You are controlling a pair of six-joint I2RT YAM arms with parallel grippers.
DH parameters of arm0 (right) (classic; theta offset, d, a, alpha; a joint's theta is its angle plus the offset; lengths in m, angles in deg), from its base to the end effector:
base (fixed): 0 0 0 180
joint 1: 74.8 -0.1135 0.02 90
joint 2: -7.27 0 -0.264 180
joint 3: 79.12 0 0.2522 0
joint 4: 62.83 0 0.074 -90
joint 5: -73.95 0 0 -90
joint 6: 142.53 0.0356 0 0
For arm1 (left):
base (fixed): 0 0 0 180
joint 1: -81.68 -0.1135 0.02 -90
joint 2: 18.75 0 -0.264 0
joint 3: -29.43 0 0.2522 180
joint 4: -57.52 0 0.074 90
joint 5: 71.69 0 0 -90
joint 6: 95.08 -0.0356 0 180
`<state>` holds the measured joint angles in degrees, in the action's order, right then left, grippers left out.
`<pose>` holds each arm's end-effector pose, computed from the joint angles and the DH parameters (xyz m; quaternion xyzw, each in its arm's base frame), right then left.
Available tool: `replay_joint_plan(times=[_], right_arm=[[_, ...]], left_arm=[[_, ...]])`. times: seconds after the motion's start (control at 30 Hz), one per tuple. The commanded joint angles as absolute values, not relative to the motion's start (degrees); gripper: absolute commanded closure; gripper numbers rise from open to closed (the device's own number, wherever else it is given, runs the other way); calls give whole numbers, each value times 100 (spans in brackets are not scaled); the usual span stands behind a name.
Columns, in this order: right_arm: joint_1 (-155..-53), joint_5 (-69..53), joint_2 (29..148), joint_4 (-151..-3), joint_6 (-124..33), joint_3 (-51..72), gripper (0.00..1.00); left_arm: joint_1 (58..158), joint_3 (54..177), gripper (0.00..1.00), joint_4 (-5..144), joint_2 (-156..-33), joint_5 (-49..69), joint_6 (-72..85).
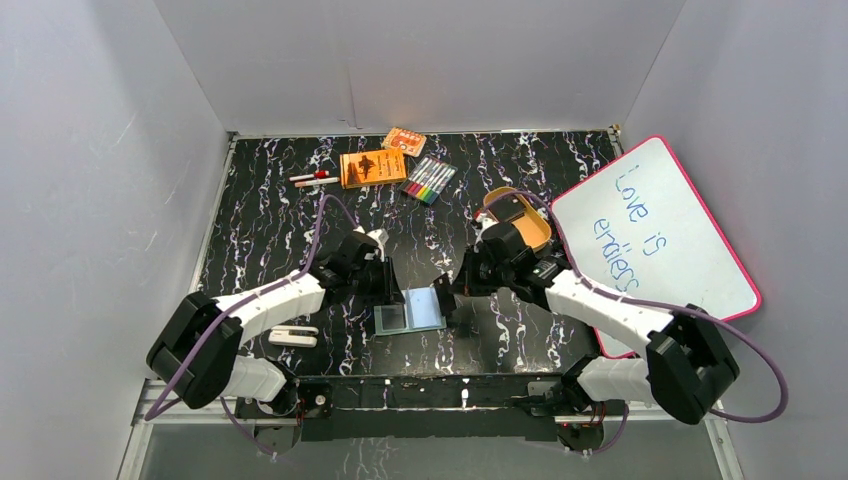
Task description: Put the credit cards into the card holder
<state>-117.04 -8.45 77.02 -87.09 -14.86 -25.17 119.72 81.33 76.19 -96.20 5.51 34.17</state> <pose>0.1856 0.1749 0.2222 -0.0640 0.9027 0.3166 0.2843 0.2063 -0.1714 0.1866 0.0337 0.9159 -0.3216 0.2378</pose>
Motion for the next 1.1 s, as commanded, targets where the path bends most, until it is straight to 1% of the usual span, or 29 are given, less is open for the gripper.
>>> replay_joint_plan(times=[0.0, 0.17, 0.5, 1.07], right_arm=[[-11684, 16, 8173, -8337, -1557, -2373, 100], [-11653, 144, 8360, -8085, -1317, -2518, 100], [-11517, 25, 8392, -8387, -1355, -2634, 100], [-11467, 150, 8510, -8336, -1368, -2744, 100]], left_arm=[[11973, 8019, 76, 7632, -9538, 624, 3526], [11968, 7981, 76, 7570, -9583, 550, 3570], [11974, 7985, 77, 7509, -9764, 499, 3548], [11972, 8046, 77, 7497, -9899, 482, 3552]])
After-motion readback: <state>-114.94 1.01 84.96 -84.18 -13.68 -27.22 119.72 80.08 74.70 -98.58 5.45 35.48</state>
